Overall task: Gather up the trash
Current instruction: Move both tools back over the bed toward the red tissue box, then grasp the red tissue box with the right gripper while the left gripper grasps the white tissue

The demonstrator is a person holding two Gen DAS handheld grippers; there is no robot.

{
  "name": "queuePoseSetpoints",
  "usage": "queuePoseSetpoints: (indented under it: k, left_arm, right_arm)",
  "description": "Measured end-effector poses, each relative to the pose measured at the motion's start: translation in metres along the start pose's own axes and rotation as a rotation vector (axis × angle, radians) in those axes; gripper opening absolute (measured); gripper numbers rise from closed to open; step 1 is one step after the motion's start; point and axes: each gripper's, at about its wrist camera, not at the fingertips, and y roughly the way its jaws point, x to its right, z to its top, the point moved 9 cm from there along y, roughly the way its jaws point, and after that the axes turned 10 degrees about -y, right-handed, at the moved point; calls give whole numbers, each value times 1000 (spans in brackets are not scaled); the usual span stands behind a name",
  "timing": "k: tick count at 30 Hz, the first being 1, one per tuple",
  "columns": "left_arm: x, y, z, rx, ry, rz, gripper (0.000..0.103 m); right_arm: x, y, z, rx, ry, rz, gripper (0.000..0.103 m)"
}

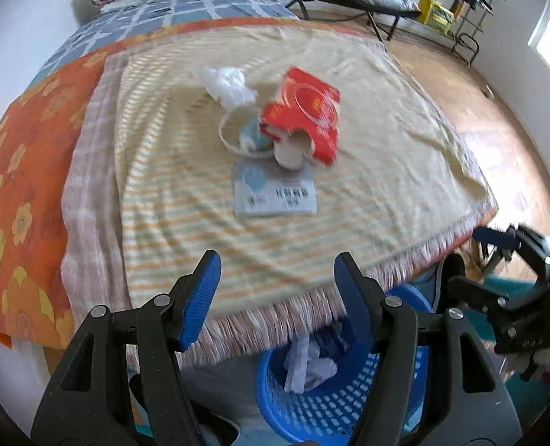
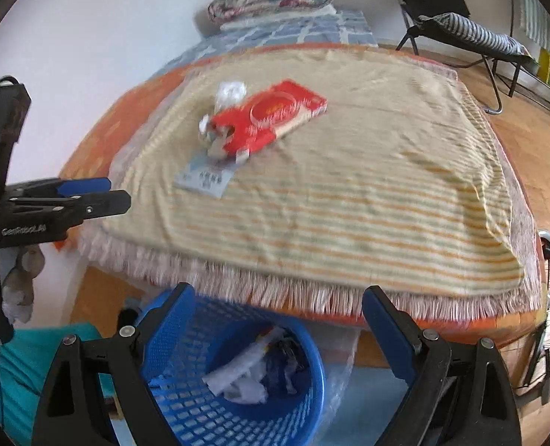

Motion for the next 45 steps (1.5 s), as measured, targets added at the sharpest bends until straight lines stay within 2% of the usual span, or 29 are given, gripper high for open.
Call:
queuePoseSetpoints:
  k: [1,4,10,14,19,24,27,32,36,38,39,40,45]
  left_arm:
    - [-3,0,9,7,-15,3,65]
    - [-13,1,31,21,-61,2,65]
    - [-35,9,73,44,-163,-8,65]
    - [-47,15,96,63,-199,2,65]
    - [-60,27,115,63,-242,-3,65]
    - [-65,46,126,35,-282,-23,65]
    - [-63,55,134,26,-301,-45,65]
    - [-51,75,145,5,-291,-59,65]
    - [-43,88,153,-7,-307,-78,65]
    - [-40,96,157,-11,-315,-84,65]
    - [-38,100,159,-15,-321,-86,64]
    - [-37,104,160,-20,-325,-89,58]
    - [-36,126,165,-51,-334,-76,44]
  right_arm:
    - [3,-2,6,23,14,2,93]
    - [12,-4,22,53,44,-2,103]
    - [32,-5,71,104,84,-33,103]
    - [40,7,101,95,126,-29,103]
    - [41,46,128,21,261,104,103]
    - [41,82,136,-1,348,168,102]
    - [46,102,132,-7,425,227,98]
    - [54,127,123,9,564,357,85]
    - [52,129,126,55,585,424,83]
    - [48,132,129,68,608,488,78]
    - [46,134,128,68,629,518,78]
    - [45,137,127,68,654,543,77]
    - [48,140,133,93,662,551,77]
